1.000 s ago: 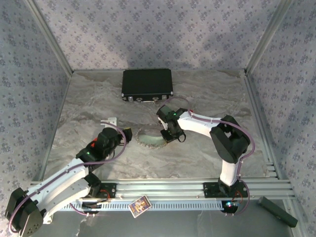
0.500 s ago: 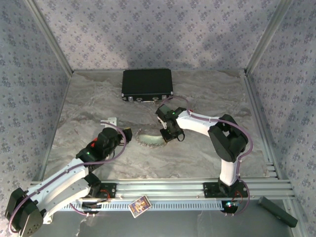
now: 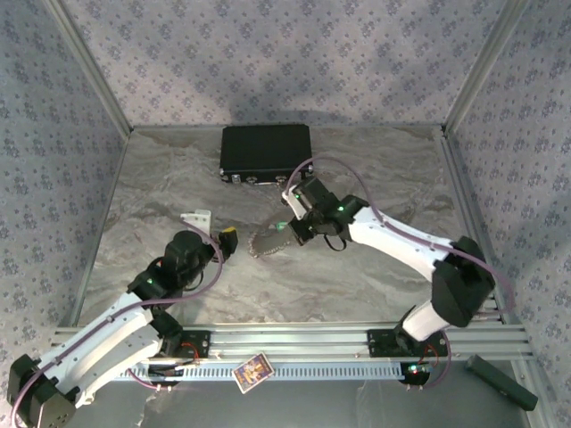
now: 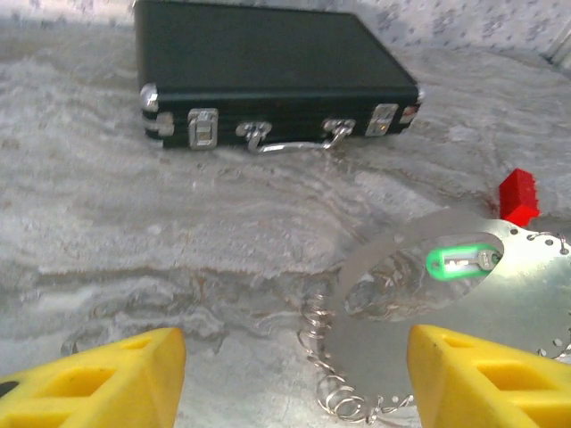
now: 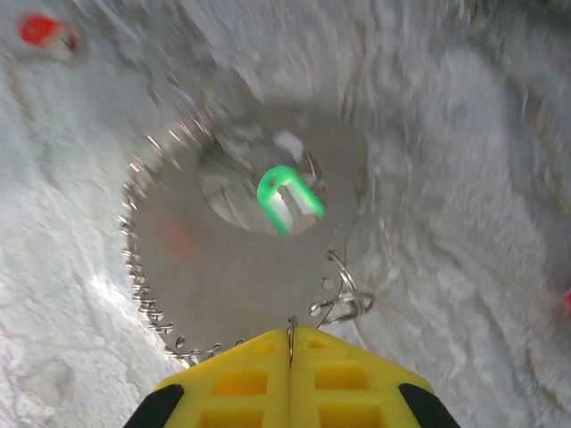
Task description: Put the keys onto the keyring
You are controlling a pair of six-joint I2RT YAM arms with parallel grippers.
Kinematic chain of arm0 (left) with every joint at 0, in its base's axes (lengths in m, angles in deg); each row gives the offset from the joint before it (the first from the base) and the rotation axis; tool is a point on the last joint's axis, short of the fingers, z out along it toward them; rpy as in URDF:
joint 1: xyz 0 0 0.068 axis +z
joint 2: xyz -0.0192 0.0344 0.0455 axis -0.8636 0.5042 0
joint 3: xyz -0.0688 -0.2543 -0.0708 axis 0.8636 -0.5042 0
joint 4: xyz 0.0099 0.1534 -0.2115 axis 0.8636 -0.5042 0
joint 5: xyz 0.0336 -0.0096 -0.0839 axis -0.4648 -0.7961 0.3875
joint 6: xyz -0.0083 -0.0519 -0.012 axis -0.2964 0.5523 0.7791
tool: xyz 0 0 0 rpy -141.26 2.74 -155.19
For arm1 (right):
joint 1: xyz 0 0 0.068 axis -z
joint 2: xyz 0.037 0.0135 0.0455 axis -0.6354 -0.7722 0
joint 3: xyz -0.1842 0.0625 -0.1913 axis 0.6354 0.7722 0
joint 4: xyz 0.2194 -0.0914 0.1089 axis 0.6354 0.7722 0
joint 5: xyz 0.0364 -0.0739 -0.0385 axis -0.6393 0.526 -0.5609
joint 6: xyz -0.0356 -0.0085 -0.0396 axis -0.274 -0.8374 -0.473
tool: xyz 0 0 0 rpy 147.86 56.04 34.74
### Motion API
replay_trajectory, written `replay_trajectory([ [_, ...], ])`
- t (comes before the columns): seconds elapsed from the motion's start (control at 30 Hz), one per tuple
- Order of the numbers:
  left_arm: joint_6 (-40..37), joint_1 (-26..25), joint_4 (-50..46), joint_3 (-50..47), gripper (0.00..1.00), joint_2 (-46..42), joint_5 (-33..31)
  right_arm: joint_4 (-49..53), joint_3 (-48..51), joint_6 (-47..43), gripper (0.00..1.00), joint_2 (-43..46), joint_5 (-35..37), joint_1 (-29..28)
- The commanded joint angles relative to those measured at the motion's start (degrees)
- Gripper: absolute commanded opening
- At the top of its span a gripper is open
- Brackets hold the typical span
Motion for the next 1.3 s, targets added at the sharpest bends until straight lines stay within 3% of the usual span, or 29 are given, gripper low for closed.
replay_trajectory([
  [0.0, -7.79, 0.39, 1.73, 3.41, 0.63, -0.30, 3.87, -10.41, 3.82, -5.62, 0.00, 3.81, -5.44, 0.21],
  [0.27, -23.74, 0.24, 1.36, 6.88, 0.52, 2.16, 14.81, -18.31, 7.76, -10.73, 0.00, 8.24, -19.43, 1.13],
  [0.53, -34.14, 0.68, 3.01, 8.44, 0.35, 4.93, 22.72, -21.83, 11.98, -15.74, 0.00, 11.95, -25.46, 1.26],
  [0.87, -35.89, 2.24, 9.32, 9.29, 0.30, 11.35, 41.16, -21.28, 13.06, -23.36, 0.00, 14.53, -31.82, 1.18],
  [1.07, -36.91, 2.20, 13.95, 6.58, 0.22, 12.71, 47.33, -17.81, 11.29, -24.45, 0.00, 13.72, -32.00, 0.94],
  [1.27, -40.30, 1.89, 11.92, 5.73, 0.22, 13.49, 50.56, -16.61, 10.25, -24.93, 0.00, 12.69, -31.53, 0.38],
])
